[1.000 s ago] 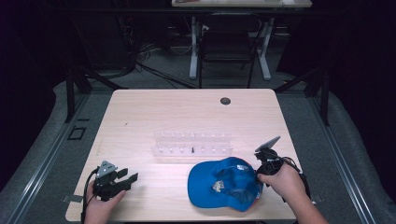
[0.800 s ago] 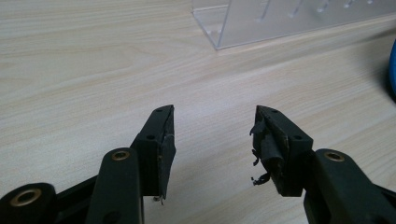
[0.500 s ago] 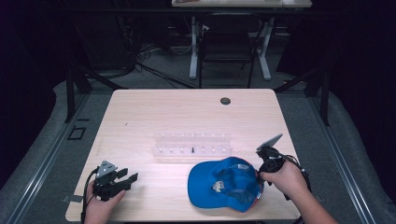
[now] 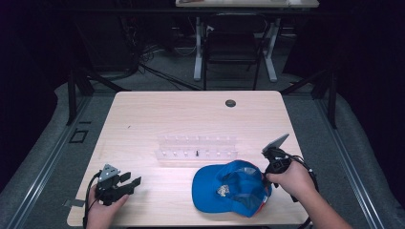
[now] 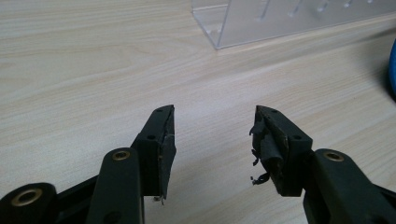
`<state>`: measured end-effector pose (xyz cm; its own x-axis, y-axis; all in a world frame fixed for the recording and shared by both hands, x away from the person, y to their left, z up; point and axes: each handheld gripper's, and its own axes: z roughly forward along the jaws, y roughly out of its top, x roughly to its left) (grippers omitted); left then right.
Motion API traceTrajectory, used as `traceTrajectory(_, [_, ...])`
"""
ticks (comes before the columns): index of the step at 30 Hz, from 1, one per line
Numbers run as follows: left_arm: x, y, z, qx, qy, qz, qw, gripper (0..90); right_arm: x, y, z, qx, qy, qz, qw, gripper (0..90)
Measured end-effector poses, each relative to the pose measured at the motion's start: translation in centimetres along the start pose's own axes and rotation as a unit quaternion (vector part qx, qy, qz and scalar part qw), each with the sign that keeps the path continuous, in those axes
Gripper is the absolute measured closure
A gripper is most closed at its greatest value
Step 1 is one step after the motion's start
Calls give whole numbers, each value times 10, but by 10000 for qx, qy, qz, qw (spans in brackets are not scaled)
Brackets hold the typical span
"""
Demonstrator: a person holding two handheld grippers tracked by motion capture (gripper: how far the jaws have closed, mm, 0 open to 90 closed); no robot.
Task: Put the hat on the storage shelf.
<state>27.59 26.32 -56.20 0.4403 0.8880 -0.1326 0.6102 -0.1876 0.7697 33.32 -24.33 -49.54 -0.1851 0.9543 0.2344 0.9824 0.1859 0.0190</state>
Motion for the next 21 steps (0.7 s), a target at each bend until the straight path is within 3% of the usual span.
traceTrajectory(4, [0,0,0,4,2,-5,10000,491,4,0,-11,-34,12,-17,10000,894])
traceTrajectory(5, [0,0,0,4,0,-9,10000,492,4,1,-16,131,-83,-158,9998,895])
traceTrajectory(10, [0,0,0,7,2,-8,10000,491,10,1,-30,35,49,-93,9999,895])
traceTrajectory(20, [0,-1,1,27,-7,-5,10000,492,24,2,-61,42,54,-281,9996,897])
traceTrajectory(21, [0,-1,1,29,-9,-5,10000,492,26,1,-64,-50,55,-260,9996,897])
